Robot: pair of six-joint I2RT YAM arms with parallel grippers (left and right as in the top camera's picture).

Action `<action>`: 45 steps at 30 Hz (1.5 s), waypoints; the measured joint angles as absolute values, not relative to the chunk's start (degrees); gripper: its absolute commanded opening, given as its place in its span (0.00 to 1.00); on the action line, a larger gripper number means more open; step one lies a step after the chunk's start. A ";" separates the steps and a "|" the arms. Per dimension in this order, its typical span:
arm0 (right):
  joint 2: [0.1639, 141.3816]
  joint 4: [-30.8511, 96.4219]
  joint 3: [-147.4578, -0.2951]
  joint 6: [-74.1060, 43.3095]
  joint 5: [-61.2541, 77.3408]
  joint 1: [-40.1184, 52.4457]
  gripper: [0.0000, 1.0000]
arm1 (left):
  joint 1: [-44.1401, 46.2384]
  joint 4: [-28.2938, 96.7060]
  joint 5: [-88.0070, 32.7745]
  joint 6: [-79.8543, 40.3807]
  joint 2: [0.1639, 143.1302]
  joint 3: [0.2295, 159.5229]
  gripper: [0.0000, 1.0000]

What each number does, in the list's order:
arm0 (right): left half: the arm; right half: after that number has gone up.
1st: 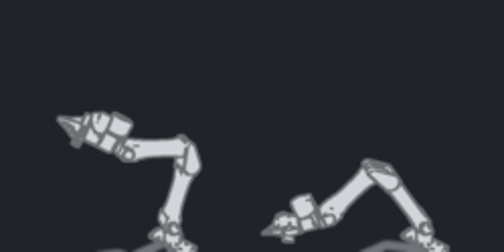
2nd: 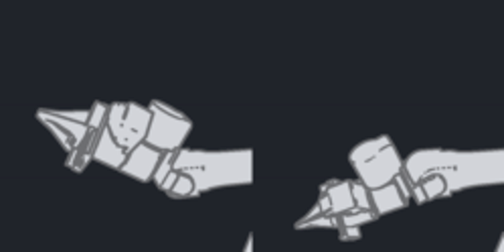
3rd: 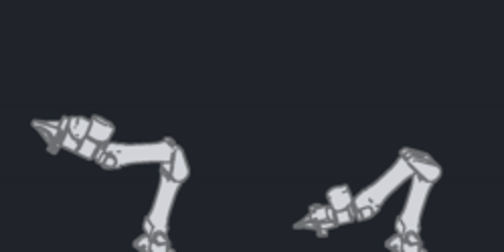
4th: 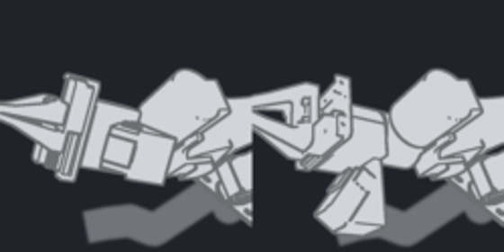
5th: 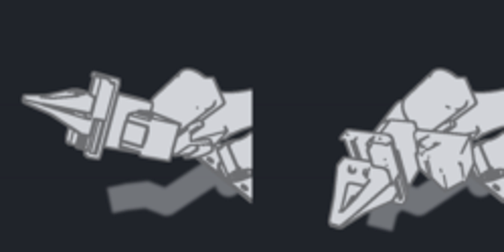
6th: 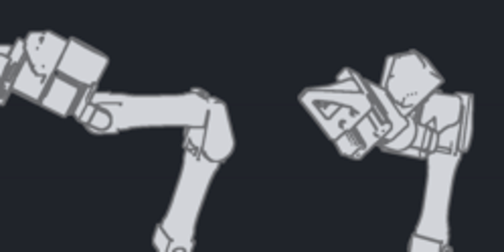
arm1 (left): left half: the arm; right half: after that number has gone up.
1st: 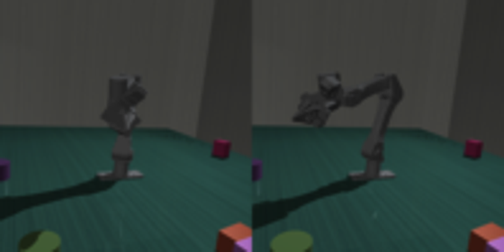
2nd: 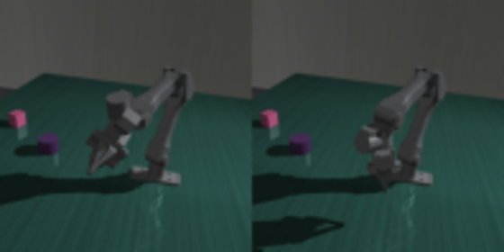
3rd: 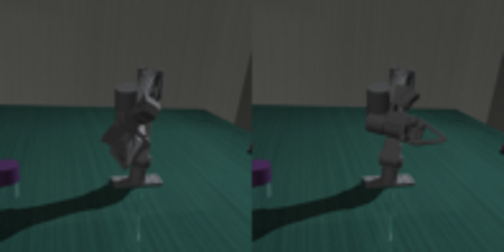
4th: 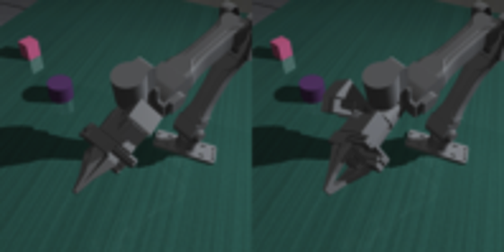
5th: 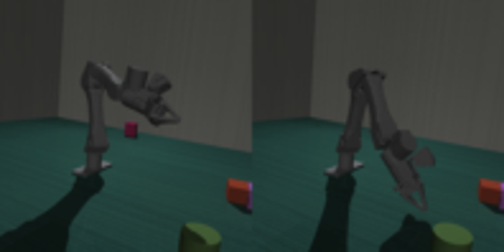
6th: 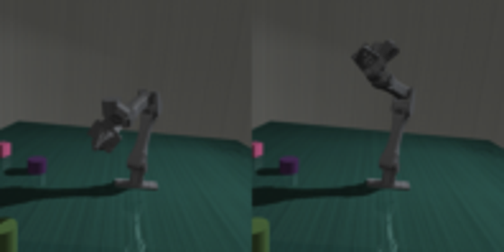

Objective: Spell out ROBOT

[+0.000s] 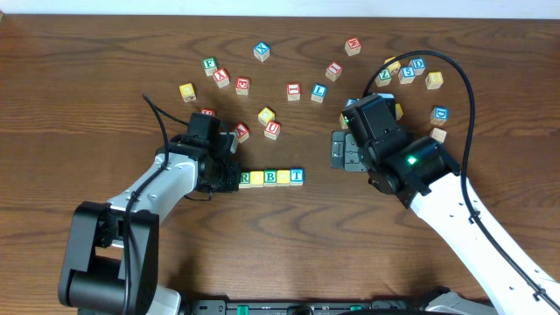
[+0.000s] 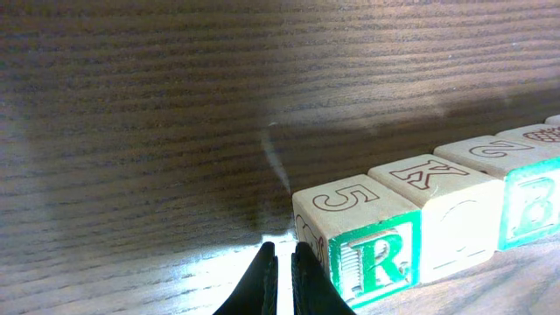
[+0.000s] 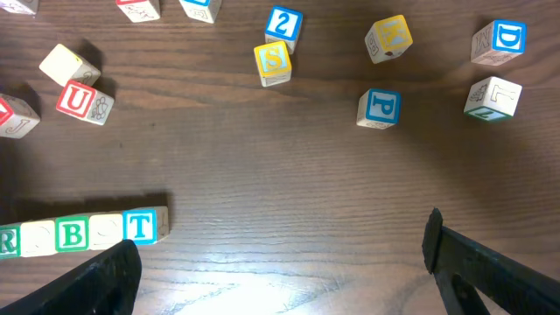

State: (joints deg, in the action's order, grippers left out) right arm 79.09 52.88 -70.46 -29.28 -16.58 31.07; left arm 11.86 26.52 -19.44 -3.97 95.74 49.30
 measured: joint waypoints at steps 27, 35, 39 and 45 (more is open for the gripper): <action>79.09 53.78 -70.46 -28.82 -18.24 31.07 0.99 | 11.86 27.77 -11.35 -4.69 89.47 49.34 0.30; 79.09 56.01 -70.46 -28.77 -20.47 31.05 0.99 | 11.86 29.63 -10.07 -4.49 70.15 49.91 0.95; 79.09 56.14 -70.46 -28.60 -20.93 31.03 0.99 | 11.86 29.89 -9.93 -4.67 60.36 50.28 0.98; 79.07 56.25 -70.46 -28.60 -21.08 31.03 0.99 | 11.86 29.87 -9.93 -4.67 57.01 50.30 0.98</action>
State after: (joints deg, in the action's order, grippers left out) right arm 79.07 56.25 -70.46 -28.60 -21.08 31.03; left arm 11.86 29.87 -9.93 -4.67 57.01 50.30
